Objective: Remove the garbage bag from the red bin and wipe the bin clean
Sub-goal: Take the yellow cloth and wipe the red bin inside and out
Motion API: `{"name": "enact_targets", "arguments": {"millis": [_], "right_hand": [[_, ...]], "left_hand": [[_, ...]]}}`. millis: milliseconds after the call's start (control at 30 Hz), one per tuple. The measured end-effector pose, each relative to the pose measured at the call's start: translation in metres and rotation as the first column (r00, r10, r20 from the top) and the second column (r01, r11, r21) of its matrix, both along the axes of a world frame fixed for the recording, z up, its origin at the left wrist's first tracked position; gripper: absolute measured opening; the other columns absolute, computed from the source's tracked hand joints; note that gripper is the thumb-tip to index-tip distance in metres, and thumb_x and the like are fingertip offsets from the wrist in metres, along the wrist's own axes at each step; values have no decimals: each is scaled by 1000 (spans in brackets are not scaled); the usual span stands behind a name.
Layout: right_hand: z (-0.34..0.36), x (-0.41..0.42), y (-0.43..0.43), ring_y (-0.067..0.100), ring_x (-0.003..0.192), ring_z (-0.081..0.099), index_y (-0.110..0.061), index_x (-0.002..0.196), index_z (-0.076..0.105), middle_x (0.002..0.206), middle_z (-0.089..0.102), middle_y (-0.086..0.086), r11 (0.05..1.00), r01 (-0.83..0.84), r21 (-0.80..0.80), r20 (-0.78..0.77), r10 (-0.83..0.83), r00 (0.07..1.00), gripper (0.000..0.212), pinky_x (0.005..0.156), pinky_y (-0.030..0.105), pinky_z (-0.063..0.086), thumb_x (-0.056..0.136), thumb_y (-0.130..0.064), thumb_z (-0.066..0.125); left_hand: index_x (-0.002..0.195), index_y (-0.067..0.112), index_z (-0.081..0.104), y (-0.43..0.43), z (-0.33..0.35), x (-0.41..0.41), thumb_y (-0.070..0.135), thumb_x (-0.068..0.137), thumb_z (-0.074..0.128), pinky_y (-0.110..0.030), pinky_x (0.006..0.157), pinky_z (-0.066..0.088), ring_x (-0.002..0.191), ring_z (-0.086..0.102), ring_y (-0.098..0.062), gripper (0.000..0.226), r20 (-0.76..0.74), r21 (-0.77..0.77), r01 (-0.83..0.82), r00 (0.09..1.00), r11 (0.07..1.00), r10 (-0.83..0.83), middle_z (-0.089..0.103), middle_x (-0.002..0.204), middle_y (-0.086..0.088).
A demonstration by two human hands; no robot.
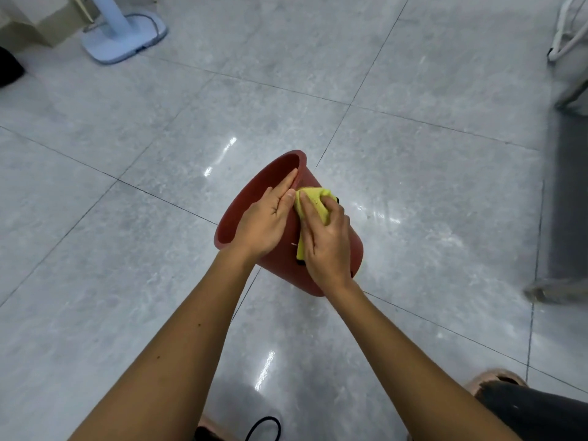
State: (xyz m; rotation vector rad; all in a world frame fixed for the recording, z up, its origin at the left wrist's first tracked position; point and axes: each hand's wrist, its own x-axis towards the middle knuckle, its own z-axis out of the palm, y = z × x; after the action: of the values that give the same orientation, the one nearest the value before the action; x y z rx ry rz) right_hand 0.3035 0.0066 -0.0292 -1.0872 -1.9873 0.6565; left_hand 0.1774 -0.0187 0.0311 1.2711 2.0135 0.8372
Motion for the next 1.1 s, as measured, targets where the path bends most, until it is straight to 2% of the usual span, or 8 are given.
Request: {"name": "enact_targets", "arguments": {"millis": [267,433,600,667,733,867,967,1100], "right_hand": [[15,-25,82,27,113,49,-38,135,51,131,46,4,930,111,-349,123,-72,990,40,89,42,48,99,-30,36],[-27,1,80,27,113,51,-39,132,54,126,48,4,841,154,-519,212,-48,976,40,93,39,45,99,-39,32],[-57,40,62,38,119,42,-32,136,51,134,41,13,570,461,-680,449,-173,877,43,95,45,40,101,-40,27],[-42,28,56,38,118,43,-31,135,51,132,40,13,624,427,-655,386,-210,898,42,93,44,40,102,-36,26],[-21,8,51,36,114,47,-34,132,51,129,42,11,766,321,-557,242,-220,945,39,90,43,42,101,-34,29],[0,-16,20,29,108,49,-34,142,41,134,43,12,966,174,-191,89,-160,983,42,85,37,45,100,-32,39],[-27,2,10,33,111,47,-32,144,40,139,40,13,931,295,-217,204,-253,946,44,89,42,46,100,-27,42],[-61,49,20,37,118,43,-32,141,42,136,37,14,674,463,-576,381,-280,881,40,91,47,45,102,-28,32]], "left_hand": [[140,54,27,0,-2,7,45,100,30,-26,107,18,146,14,-12,41,31,-7,0,1000,1000,0,37,150,10],[141,53,29,-10,-2,-3,47,100,29,-41,116,27,142,27,-13,41,54,19,-68,996,997,67,40,148,14],[138,59,26,-23,-3,0,50,99,27,-41,113,31,141,30,-13,40,-11,7,-35,999,999,35,43,147,11],[139,58,25,-19,-1,2,50,99,28,-41,113,31,141,30,-13,41,-10,12,-31,999,999,31,43,147,10],[139,57,26,-15,0,3,50,99,28,-42,113,32,141,30,-14,41,2,8,-32,999,999,32,43,147,11],[138,58,27,-11,0,3,50,99,29,-40,112,33,139,33,-12,40,-1,16,-21,1000,1000,21,41,147,15],[138,58,28,-11,0,-2,49,99,29,-39,110,35,134,41,-12,39,14,15,-39,999,999,39,44,145,12],[138,59,26,-12,-1,0,52,98,27,-37,112,32,139,34,-13,40,-4,-6,-26,1000,1000,26,42,147,13]]}}
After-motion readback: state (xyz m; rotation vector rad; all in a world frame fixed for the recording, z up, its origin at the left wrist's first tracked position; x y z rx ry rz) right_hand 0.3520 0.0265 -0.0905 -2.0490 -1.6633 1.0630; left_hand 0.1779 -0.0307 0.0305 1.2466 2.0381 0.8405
